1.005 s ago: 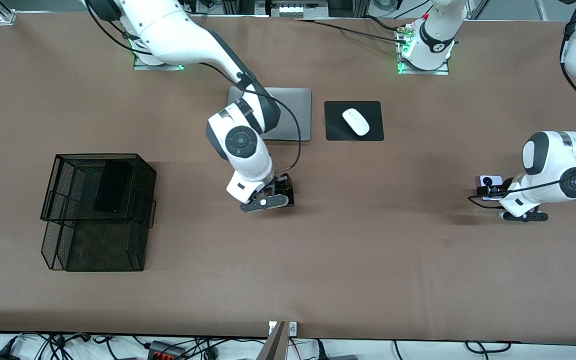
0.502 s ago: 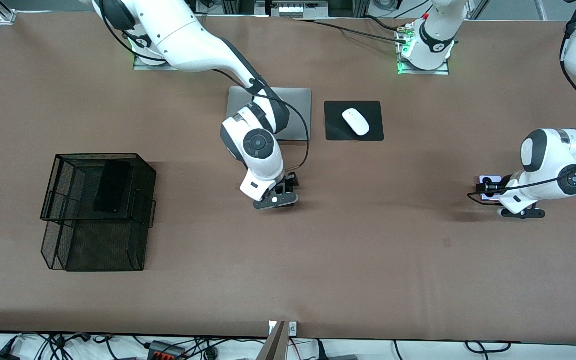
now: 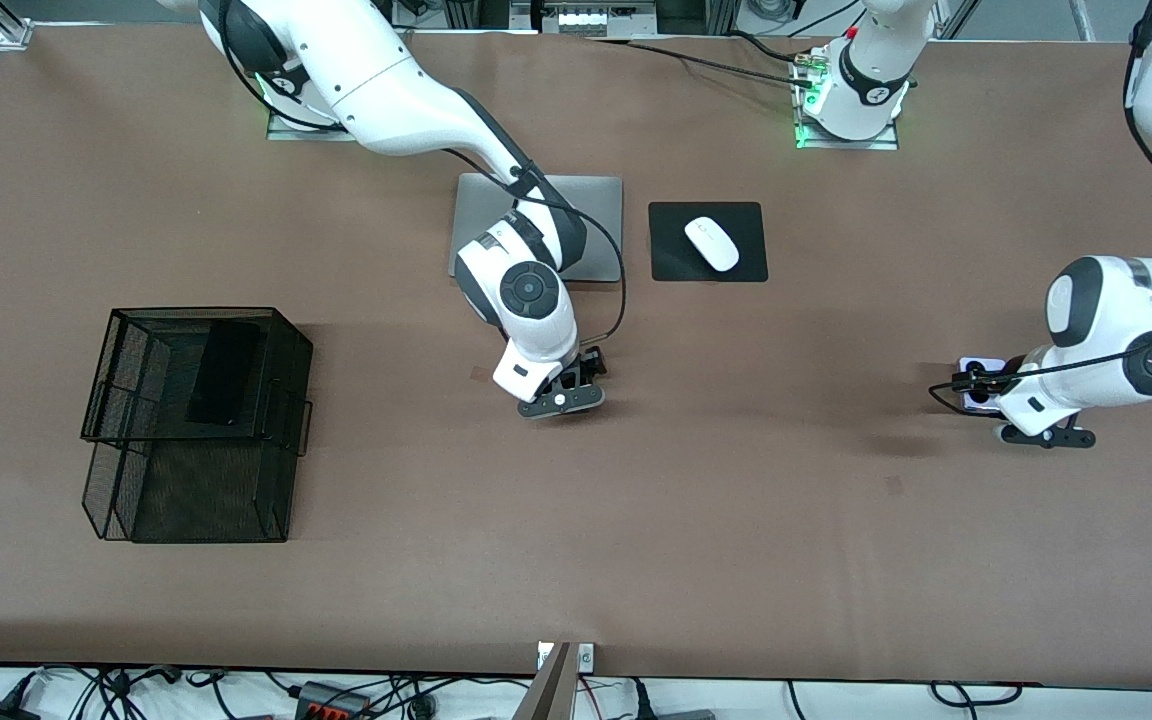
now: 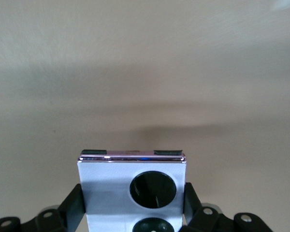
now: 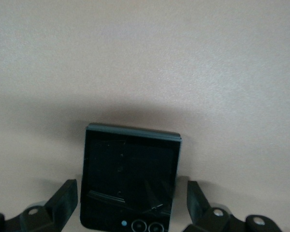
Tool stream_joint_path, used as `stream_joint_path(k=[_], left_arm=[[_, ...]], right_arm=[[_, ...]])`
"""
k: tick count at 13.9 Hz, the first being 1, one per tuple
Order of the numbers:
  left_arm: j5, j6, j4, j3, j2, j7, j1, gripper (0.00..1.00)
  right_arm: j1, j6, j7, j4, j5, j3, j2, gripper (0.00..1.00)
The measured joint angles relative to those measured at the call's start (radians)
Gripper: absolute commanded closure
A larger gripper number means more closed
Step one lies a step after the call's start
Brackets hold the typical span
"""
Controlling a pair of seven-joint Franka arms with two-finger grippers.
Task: Place phones with both arms
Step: 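Grasp the lavender phone with the left gripper while the right gripper lifts, then drop the flip phone into the basket while the left gripper sets down lavender phone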
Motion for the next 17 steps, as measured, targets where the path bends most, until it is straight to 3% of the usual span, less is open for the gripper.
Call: stream_joint_path(k=[3, 7, 9, 13, 17], left_arm=[[0.000, -0.153, 0.135, -0.054, -0.007, 0.000, -0.057, 0.59], [-0.100, -0.166, 0.173, -0.071, 0.004, -0.007, -0.162, 0.60], [-0.157, -0.166, 0.196, -0.073, 0.021, -0.008, -0.202, 0.60], [-0.230, -0.159, 0.223, -0.075, 0.074, -0.008, -0.230, 0.61], [-0.275, -0.075, 0.227, -0.081, 0.117, -0.119, -0.334, 0.60]], right_arm=[[0.006, 0.009, 0.001, 0.009, 0.000, 0.000, 0.013, 0.00], [0.008, 0.004, 0.003, 0.023, -0.004, -0.003, 0.018, 0.58], [0.009, 0.004, 0.003, 0.026, -0.014, -0.002, 0.020, 0.75], [0.010, -0.030, 0.003, 0.041, -0.025, -0.009, 0.019, 0.77], [-0.027, -0.219, 0.007, 0.120, -0.025, -0.049, -0.051, 0.77]])
